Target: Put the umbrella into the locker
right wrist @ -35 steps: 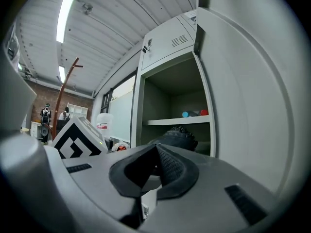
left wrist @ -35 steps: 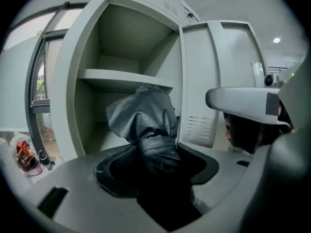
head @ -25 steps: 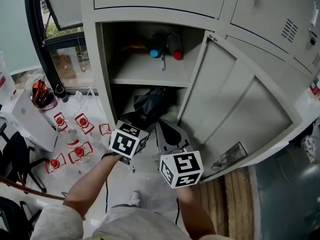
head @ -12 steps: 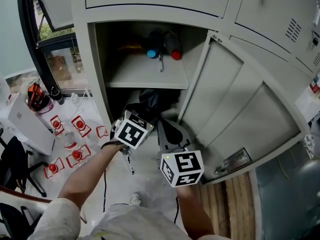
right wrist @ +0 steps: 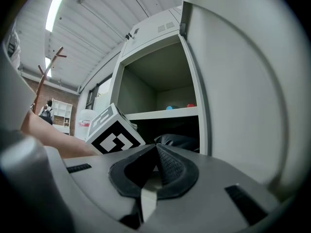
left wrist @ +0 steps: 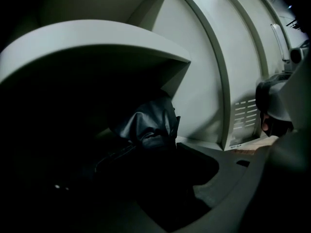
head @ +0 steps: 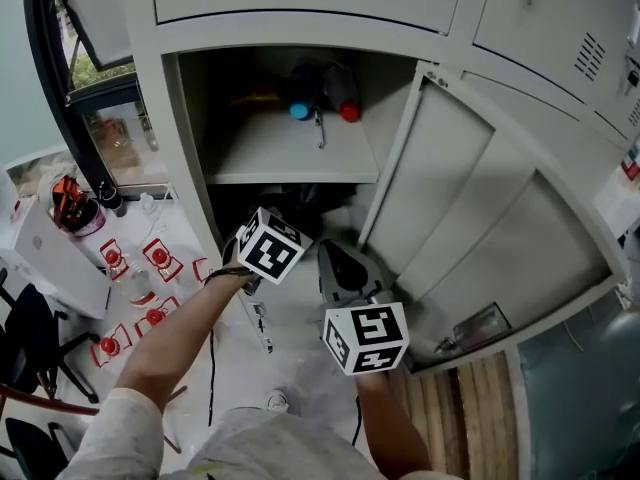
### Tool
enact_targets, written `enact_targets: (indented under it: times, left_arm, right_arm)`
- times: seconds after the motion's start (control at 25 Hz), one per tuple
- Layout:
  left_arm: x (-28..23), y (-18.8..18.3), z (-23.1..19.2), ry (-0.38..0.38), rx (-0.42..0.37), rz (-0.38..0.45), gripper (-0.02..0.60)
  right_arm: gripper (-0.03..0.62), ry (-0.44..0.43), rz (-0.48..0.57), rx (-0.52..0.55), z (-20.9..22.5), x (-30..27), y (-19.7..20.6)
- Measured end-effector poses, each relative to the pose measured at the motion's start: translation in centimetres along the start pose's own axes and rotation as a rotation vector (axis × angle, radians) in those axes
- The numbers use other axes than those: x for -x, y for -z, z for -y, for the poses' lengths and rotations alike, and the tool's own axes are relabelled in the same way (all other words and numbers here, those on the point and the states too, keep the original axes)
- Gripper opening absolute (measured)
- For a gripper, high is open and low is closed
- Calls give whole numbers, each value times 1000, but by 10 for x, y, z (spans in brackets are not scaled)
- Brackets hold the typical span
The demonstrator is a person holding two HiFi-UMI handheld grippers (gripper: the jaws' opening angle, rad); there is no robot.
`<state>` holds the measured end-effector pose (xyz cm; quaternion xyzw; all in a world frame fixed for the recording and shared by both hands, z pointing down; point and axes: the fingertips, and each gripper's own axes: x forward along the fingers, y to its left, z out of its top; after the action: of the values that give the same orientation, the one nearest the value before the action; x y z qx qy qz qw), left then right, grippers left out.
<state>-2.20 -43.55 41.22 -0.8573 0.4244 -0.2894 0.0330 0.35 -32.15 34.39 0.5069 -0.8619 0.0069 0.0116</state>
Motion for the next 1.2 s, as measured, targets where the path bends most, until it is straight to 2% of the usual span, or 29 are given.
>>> enact_targets:
  times: [0.24,0.48,0.72,1.2]
  left_arm:
    - [-14,0,-13,-40,-28,-13,253]
    - [-27,-3,-29,-93,-91,-36,253]
    - [-43,5,-31,-56,-99,-86,253]
    - [-58,20,-37,-83,-205,-168,253]
  right_arm:
    - [3,-4,-13,-1,-2,-5,3]
    - [3,-2,-19,-3,0,-6,6]
    - [3,8,-20,0,5,-6,6]
    - [3,5,-20,-1,6,-10,6]
